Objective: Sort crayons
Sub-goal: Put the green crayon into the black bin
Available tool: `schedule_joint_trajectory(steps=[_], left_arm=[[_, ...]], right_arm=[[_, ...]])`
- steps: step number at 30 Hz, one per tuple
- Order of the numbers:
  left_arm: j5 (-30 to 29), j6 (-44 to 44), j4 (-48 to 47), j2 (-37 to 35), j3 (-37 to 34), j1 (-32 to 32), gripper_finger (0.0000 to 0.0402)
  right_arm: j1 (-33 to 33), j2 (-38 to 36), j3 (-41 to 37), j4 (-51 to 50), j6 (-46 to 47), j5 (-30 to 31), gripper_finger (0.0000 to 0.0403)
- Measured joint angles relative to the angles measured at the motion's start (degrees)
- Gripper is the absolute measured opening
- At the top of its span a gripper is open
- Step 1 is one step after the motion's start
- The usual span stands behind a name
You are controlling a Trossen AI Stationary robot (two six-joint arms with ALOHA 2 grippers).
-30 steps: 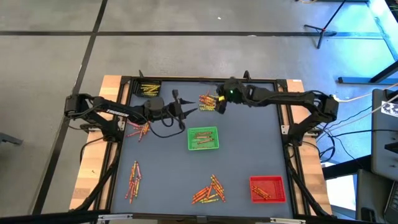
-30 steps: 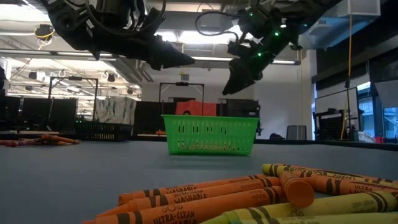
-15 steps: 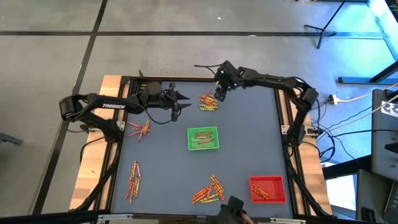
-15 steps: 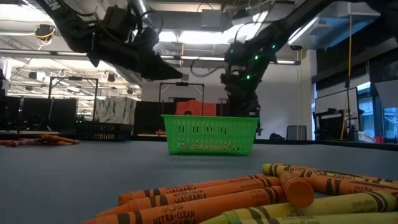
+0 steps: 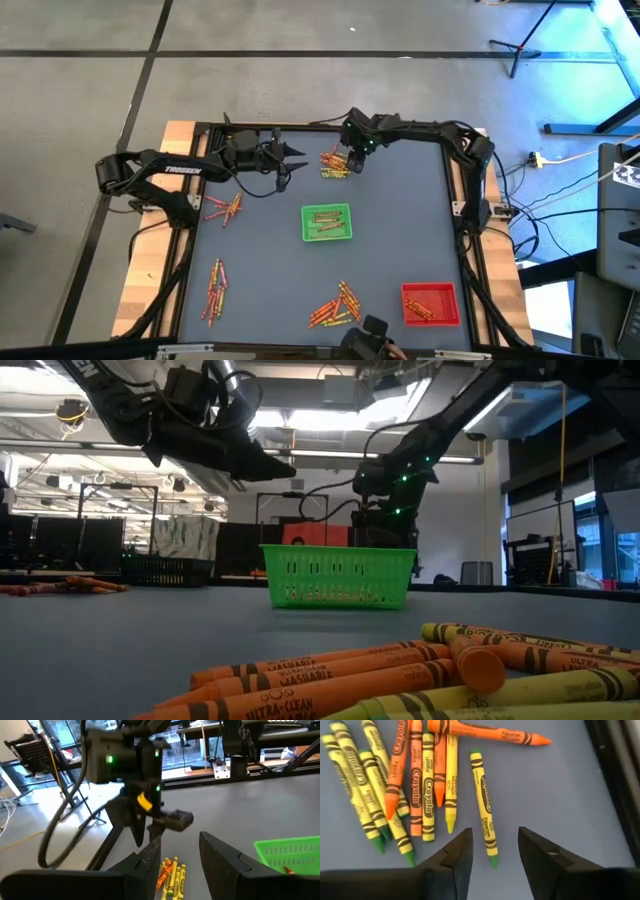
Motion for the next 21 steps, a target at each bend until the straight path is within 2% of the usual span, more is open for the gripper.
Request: schedule_joint_trajectory(steps=[12, 15, 21], left_arm=[[0.0, 2.2, 0.8, 0.0, 0.0, 0.0, 0.0118], [-0.1, 2.2, 0.8, 0.0, 0.0, 0.0, 0.0118], [-0.1, 2.2, 0.8, 0.0, 0.0, 0.0, 0.0118]], right_arm=[[-0.1, 2.8, 0.0, 1.9, -2.9, 0.3, 0.0136], [-0.2, 2.9, 0.0, 1.9, -3.0, -0.6, 0.0110], [-0.4, 2.9, -0.4, 2.1, -4.4, -1.0, 0.0022]])
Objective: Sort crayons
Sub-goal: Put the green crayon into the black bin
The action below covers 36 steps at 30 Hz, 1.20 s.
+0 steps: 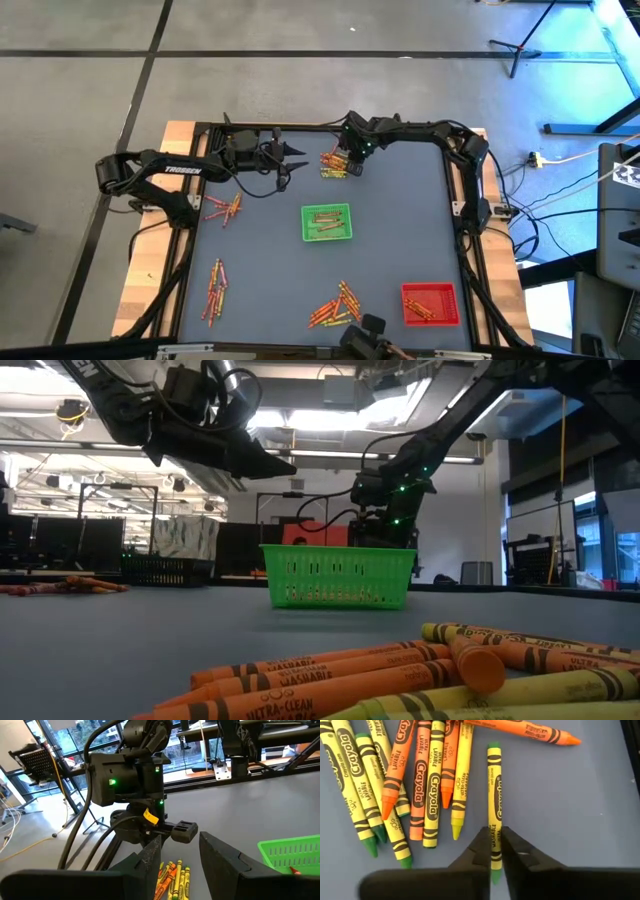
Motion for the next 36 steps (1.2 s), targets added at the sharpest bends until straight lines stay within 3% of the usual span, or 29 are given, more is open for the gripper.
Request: schedule_joint_trajectory(steps=[10, 17, 21, 25, 30, 36], left_arm=[[0.0, 0.0, 0.5, 0.0, 0.0, 0.0, 0.0118], [-0.4, 0.9, 1.3, 0.0, 0.0, 0.0, 0.0118], [-2.0, -0.9, 1.6, 0.0, 0.0, 0.0, 0.0125], [-2.7, -2.4, 2.3, 0.0, 0.0, 0.0, 0.0153], [-3.0, -3.8, 5.4, 0.1, 0.0, 0.0, 0.0177], [-2.3, -5.5, 11.6, 4.0, 0.0, -0.4, 0.0179]], right_arm=[[0.4, -1.5, -0.2, -2.7, -0.1, 4.1, 0.0017], [3.9, -8.6, -0.3, -7.1, 0.4, 9.1, 0.0011], [5.9, -13.8, -1.2, -5.2, 0.4, 7.9, 0.0012], [7.6, -20.5, -8.4, 6.0, -0.1, 3.8, 0.0005], [8.2, -28.1, -20.5, 28.4, -0.8, -3.6, 0.0013], [8.1, -29.9, -31.6, 57.6, -1.4, -15.7, 0.0010]])
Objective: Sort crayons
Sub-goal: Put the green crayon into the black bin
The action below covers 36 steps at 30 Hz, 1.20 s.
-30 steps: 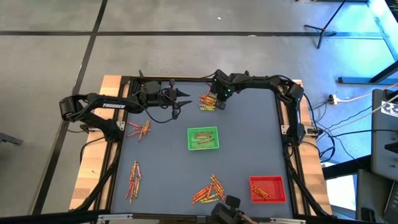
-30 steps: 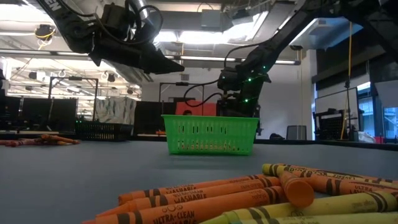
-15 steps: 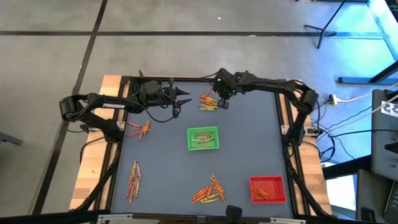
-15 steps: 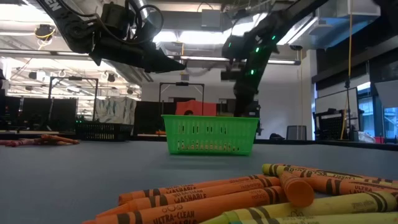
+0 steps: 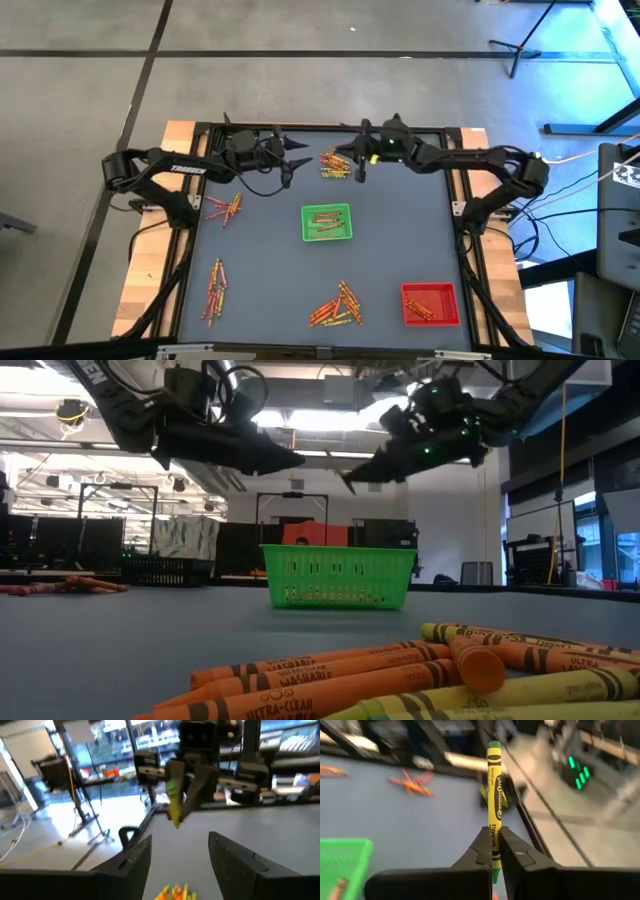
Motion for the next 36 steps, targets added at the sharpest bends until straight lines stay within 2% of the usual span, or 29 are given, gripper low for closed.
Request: schedule_joint_trajectory(steps=[2, 5, 8, 13, 18, 23, 31, 33, 36], left_arm=[[2.8, -1.5, 2.5, 1.6, 0.4, 0.0, 0.0179], [7.4, -3.8, 3.5, 3.6, 2.0, -0.3, 0.0180], [7.8, -4.2, 3.5, 5.7, 3.9, -1.5, 0.0180], [8.7, -3.0, 3.1, 9.3, 6.8, -3.9, 0.0180], [8.7, -1.2, 3.1, 9.7, 7.8, -5.7, 0.0169], [6.5, -1.2, 2.4, 9.5, 7.8, -6.0, 0.0126], [5.4, -1.2, 2.2, 9.4, 7.8, -5.8, 0.0021], [4.5, -1.1, 2.1, 9.4, 7.8, -5.8, 0.0008], [2.9, -1.1, 1.5, 9.1, 7.8, -5.8, 0.0013]], right_arm=[[0.7, 0.7, -1.5, 5.5, 0.0, -2.2, 0.0009], [2.7, 1.9, -3.2, 8.2, 0.0, -2.5, 0.0013], [5.4, 2.7, -3.3, 10.1, -0.6, -1.6, 0.0015], [8.6, 2.9, -2.6, 10.5, -2.2, 5.9, 0.0016], [9.4, 2.9, -2.6, 10.2, -3.0, 6.1, 0.0016], [9.3, 2.9, -2.6, 10.2, -3.0, 6.1, 0.0016], [9.3, 2.9, -2.6, 9.8, -2.5, 5.6, 0.0021], [9.3, 2.9, -2.6, 9.6, -2.4, 4.8, 0.0034], [9.3, 2.9, -2.6, 9.1, -1.6, 4.5, 0.0076]])
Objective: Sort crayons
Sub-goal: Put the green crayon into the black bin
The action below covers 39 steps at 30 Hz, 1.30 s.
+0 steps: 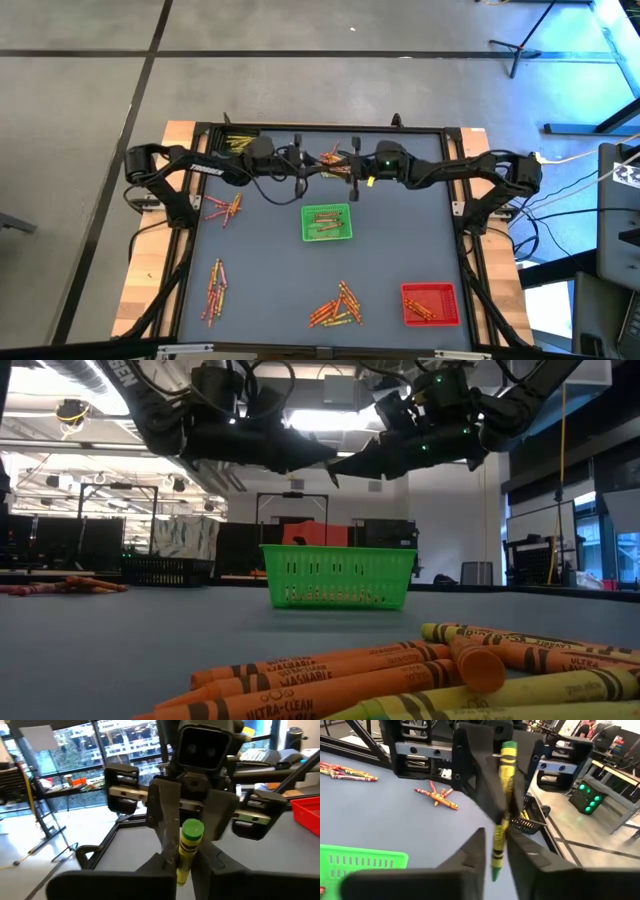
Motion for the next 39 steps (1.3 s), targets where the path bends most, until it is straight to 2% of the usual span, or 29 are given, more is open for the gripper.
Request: schedule_joint_trajectory(steps=[4, 8, 15, 18, 23, 28, 39], left_arm=[[-3.8, 1.7, -5.5, -3.4, 0.0, 0.0, 0.0023], [-14.6, 5.6, -18.4, -9.7, 0.0, 0.0, 0.0024], [-42.4, 9.1, -41.1, -19.4, 0.0, 2.7, 0.0025], [-48.6, 8.8, -48.4, -21.3, 0.0, 6.6, 0.0025], [-49.5, 7.2, -55.1, -20.5, 0.0, 15.9, 0.0025], [-47.1, 5.9, -59.1, -18.5, 0.0, 23.3, 0.0025], [-47.0, 6.0, -63.2, -14.4, -1.6, 26.2, 0.0025]], right_arm=[[0.0, 0.0, 0.1, -2.0, 0.0, 0.4, 0.0145], [0.0, -0.6, 0.1, -3.7, 0.1, 5.9, 0.0193], [0.0, -0.7, 0.1, -3.7, 0.1, 12.7, 0.0219], [0.0, -0.7, 0.1, -3.8, 0.1, 13.2, 0.0220], [0.0, -0.7, 0.1, -3.8, 0.2, 13.2, 0.0220], [0.0, -0.8, 0.1, -4.5, 0.2, 13.2, 0.0220], [0.0, -0.8, 0.1, -4.5, 0.2, 12.7, 0.0220]])
